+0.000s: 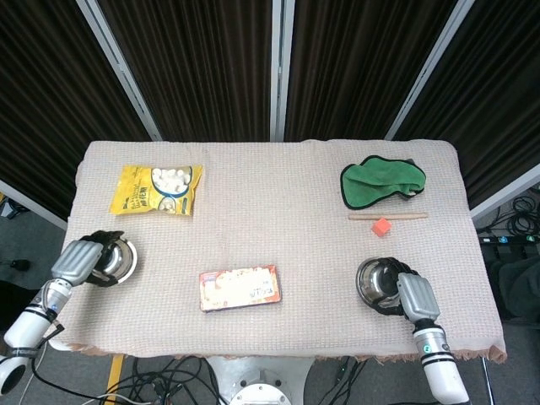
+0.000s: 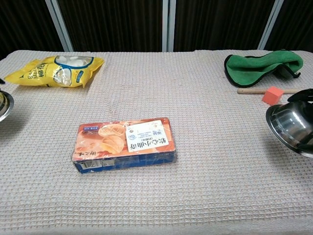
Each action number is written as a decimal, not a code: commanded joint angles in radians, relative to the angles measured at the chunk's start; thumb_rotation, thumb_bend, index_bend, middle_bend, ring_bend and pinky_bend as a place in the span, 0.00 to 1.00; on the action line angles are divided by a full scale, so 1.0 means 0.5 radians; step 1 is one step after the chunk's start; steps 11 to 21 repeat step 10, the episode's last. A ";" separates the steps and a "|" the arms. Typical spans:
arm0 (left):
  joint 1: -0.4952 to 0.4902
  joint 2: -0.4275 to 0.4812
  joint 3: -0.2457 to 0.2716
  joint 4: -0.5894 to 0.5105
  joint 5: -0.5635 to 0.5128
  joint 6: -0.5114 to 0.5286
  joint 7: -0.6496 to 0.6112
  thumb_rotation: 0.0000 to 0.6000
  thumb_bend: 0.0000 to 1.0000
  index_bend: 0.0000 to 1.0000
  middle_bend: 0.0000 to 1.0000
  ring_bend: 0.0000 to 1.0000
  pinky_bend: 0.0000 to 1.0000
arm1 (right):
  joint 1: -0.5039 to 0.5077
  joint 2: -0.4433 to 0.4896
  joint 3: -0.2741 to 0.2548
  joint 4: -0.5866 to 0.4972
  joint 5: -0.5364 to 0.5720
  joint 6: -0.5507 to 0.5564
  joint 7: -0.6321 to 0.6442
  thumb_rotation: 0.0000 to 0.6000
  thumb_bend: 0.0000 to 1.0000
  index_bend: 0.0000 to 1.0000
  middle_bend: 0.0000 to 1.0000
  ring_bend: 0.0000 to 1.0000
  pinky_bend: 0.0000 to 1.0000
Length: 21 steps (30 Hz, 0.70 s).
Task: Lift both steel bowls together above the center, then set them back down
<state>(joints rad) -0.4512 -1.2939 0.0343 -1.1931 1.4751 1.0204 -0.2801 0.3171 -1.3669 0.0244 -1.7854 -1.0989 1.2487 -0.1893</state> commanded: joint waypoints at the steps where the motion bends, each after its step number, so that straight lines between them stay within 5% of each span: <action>1: 0.058 -0.033 -0.039 0.017 0.031 0.182 -0.069 1.00 0.00 0.00 0.00 0.00 0.15 | -0.006 0.010 0.016 0.023 -0.038 -0.016 0.044 1.00 0.00 0.00 0.00 0.00 0.00; 21: 0.160 0.039 -0.039 -0.061 -0.021 0.280 -0.007 1.00 0.00 0.00 0.00 0.00 0.12 | -0.066 -0.004 0.043 0.051 -0.127 0.077 0.063 1.00 0.00 0.00 0.00 0.00 0.00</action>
